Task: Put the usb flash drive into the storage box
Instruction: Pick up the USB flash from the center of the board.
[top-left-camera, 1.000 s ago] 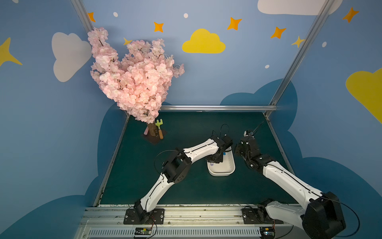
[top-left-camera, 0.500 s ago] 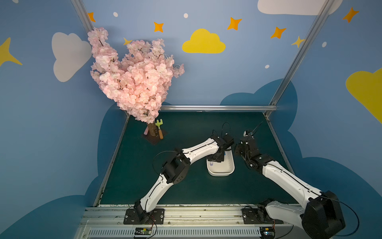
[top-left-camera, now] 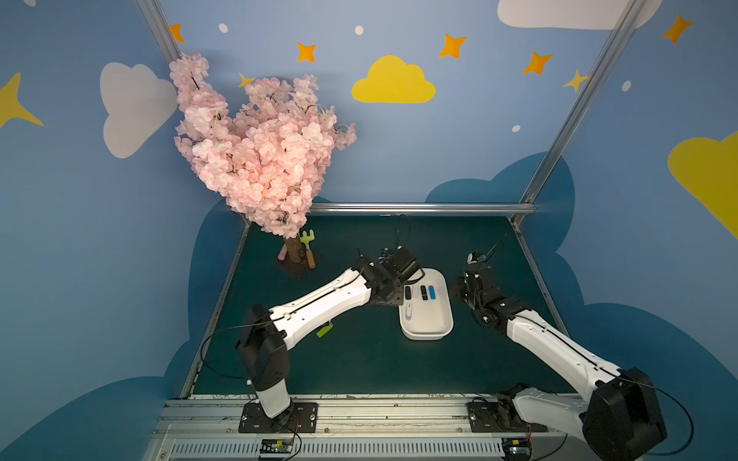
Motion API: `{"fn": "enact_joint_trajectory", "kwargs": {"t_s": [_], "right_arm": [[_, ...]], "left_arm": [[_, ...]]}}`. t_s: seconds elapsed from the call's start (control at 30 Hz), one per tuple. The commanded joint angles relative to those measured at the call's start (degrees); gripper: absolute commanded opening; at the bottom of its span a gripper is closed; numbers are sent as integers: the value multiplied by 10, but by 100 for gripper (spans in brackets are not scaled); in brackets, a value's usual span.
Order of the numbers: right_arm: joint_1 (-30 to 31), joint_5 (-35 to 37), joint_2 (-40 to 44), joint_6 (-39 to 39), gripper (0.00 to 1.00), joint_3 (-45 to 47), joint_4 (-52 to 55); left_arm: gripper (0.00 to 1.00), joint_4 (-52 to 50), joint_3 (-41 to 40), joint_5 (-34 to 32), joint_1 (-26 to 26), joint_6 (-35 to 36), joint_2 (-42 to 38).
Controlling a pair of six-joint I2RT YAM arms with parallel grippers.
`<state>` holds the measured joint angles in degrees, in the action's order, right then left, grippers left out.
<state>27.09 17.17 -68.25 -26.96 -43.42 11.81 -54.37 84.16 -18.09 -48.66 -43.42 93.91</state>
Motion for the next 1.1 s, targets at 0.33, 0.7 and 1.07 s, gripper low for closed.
{"fn": "enact_joint_trajectory", "kwargs": {"t_s": [0.33, 0.7, 1.07], "right_arm": [[116, -316, -142, 38, 30, -120, -41], [268, -478, -429, 352, 30, -365, 71], [314, -451, -584, 499, 34, -520, 76]], "left_arm": [[51, -56, -258, 25, 181, 91, -383], [51, -37, -286, 22, 217, 131, -488], [52, -8, -301, 71, 318, 144, -532]]}}
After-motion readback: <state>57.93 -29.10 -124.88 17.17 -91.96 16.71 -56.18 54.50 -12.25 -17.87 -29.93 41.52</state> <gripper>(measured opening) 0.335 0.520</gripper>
